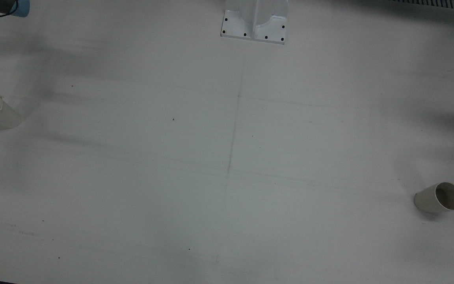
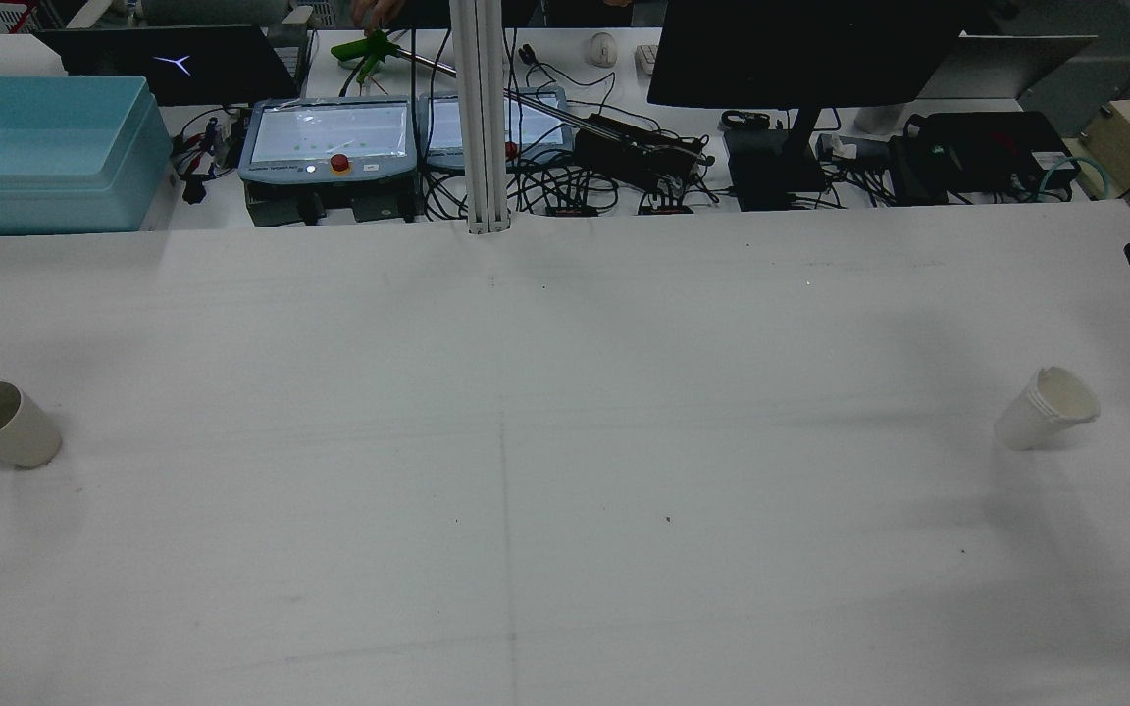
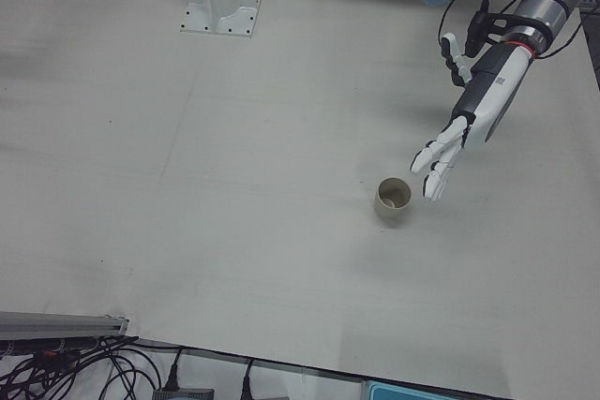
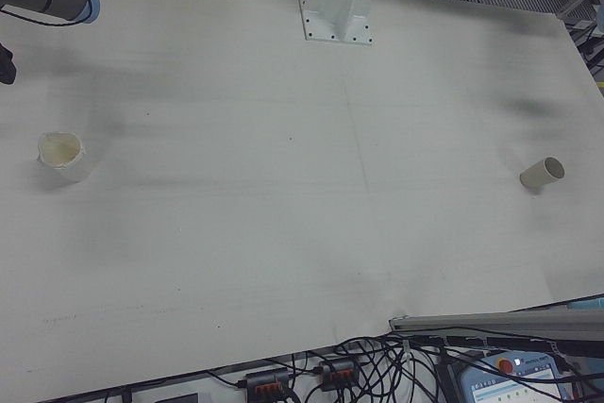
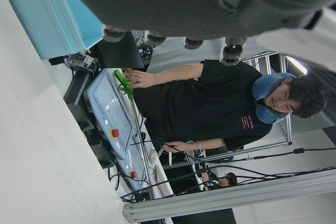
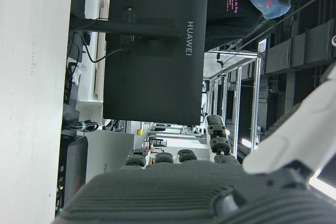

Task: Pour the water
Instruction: 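Move the left hand toward the white paper cup near it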

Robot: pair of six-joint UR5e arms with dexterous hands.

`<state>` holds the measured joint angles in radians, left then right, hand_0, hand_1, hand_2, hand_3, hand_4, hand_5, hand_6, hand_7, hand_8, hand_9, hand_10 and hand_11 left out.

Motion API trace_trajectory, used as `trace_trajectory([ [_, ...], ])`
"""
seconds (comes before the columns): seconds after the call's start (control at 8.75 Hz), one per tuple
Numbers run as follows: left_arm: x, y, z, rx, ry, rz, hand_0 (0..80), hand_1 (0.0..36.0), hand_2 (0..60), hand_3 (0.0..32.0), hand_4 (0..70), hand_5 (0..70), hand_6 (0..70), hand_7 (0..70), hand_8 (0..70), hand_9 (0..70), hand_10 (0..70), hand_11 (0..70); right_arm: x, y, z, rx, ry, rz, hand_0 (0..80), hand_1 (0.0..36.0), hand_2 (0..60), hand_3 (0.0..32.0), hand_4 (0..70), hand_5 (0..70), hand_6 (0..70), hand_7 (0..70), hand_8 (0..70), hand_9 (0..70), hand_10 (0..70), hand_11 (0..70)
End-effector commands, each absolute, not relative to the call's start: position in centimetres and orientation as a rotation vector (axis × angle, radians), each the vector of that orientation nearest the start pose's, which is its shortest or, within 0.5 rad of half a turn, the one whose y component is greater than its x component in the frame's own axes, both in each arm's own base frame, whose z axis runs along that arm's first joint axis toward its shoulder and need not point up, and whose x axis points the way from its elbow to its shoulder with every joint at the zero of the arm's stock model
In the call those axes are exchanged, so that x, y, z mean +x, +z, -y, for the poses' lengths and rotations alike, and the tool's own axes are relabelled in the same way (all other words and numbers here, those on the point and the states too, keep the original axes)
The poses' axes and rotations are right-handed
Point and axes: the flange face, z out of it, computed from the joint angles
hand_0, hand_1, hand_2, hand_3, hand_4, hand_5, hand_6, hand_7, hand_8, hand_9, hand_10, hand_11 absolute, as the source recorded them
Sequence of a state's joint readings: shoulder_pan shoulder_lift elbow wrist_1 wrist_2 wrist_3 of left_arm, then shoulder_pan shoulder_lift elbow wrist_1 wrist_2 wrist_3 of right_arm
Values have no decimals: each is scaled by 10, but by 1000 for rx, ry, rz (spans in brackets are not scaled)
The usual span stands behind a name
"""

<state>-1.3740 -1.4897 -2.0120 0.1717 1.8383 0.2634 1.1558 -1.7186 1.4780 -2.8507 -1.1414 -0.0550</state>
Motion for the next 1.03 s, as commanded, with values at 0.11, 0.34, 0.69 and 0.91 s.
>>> trace_trajectory([
  [0.11,-55,555,415,250,-1675,-2018,0,0,0,132,137,0,0,0,0,0,0,0,11,789,424,-79,-2229,-2228,374,56,104,4,64,190,0,66,2,0,24,40],
  [0.34,-60,591,396,412,-1567,-2061,154,0,0,86,132,0,0,0,0,0,0,0,8,793,422,-77,-2255,-2222,380,59,116,0,92,219,0,85,2,3,17,28],
  [0.69,-41,662,406,271,-1581,-2123,307,0,0,148,112,0,0,0,0,0,0,1,8,791,424,-81,-2249,-2223,380,58,124,0,117,238,15,104,0,6,16,27],
  [0.91,-29,688,402,52,-1682,-2164,416,1,0,140,128,0,0,0,0,0,17,33,9,792,422,-79,-2254,-2219,376,53,119,0,124,249,17,106,1,7,13,23],
])
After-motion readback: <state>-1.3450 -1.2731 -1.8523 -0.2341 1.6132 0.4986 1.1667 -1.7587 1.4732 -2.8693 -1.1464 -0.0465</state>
